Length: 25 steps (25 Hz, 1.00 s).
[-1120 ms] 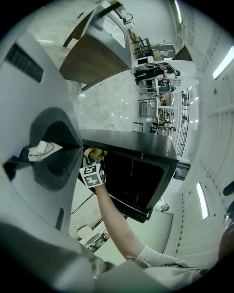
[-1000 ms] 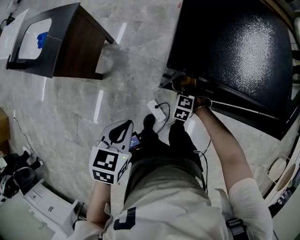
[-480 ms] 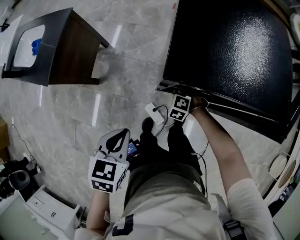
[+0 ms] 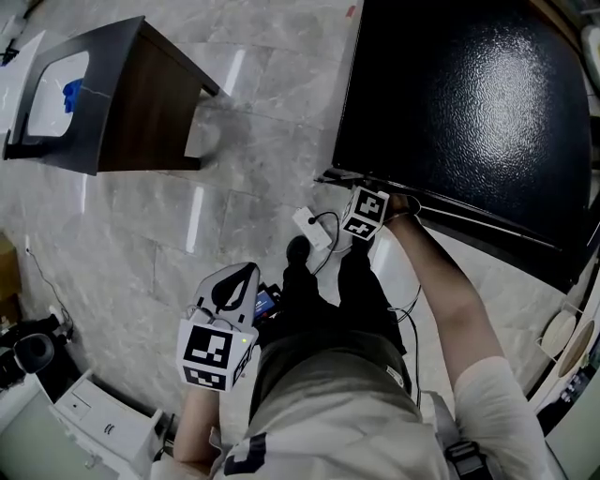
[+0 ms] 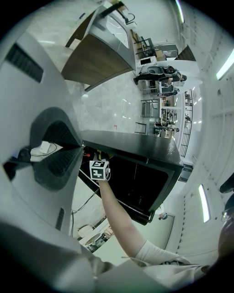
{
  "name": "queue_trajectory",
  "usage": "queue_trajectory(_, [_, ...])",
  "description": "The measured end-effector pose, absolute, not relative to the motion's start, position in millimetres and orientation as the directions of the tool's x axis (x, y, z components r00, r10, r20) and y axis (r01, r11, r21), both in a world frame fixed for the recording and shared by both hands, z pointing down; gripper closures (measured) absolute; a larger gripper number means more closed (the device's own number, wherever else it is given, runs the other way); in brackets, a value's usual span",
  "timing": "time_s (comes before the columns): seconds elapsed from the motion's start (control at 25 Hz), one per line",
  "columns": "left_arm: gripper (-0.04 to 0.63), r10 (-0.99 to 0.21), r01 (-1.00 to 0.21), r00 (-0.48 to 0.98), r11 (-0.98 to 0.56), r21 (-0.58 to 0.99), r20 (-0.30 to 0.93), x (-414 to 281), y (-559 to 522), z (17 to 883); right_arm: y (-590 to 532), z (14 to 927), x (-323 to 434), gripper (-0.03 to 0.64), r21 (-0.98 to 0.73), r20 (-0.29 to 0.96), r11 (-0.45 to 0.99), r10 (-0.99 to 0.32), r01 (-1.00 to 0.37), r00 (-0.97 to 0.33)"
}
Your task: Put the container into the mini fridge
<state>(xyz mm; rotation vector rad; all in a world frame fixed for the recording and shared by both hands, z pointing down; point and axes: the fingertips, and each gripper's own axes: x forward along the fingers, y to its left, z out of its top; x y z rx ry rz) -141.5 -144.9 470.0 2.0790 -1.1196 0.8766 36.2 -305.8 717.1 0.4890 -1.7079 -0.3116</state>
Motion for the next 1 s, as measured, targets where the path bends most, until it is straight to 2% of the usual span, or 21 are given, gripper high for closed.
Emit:
queue_trajectory(0.16, [0.538, -0.461, -0.868, 0.422, -0.454, 0.201, 0.781, -145.8, -144.7, 469.2, -308.4, 714.6, 31.2, 0.556, 0.48, 0.852, 0.866, -0.498, -0.14, -0.162])
queue_trajectory(0.28, [0.538, -0.463, -0.868, 0.421, -0.457, 0.197, 0.78, -146.5, -143.5, 469.9, -306.4, 712.7, 30.1, 0.497, 0.494, 0.842, 0.857, -0.514, -0.149, -0.164])
queue_trajectory(0.44, [0.538, -0.467, -0.865, 0.424, -0.462, 0.195, 0.775, -146.1, -142.7, 467.6, -309.9, 699.9, 30.5, 0.495, 0.546, 0.806, 0.821, -0.569, -0.165, -0.164])
queue_trajectory(0.6, [0.538, -0.47, -0.864, 0.425, -0.466, 0.192, 0.774, -141.4, -136.1, 466.2, -309.5, 695.7, 36.9, 0.497, 0.601, 0.778, 0.791, -0.612, -0.119, -0.143])
queue_trajectory(1.0, [0.538, -0.478, -0.876, 0.406, -0.447, 0.182, 0.779, -147.5, -128.1, 468.6, -315.7, 697.7, 38.5, 0.506, 0.656, 0.741, 0.752, -0.657, -0.058, -0.136])
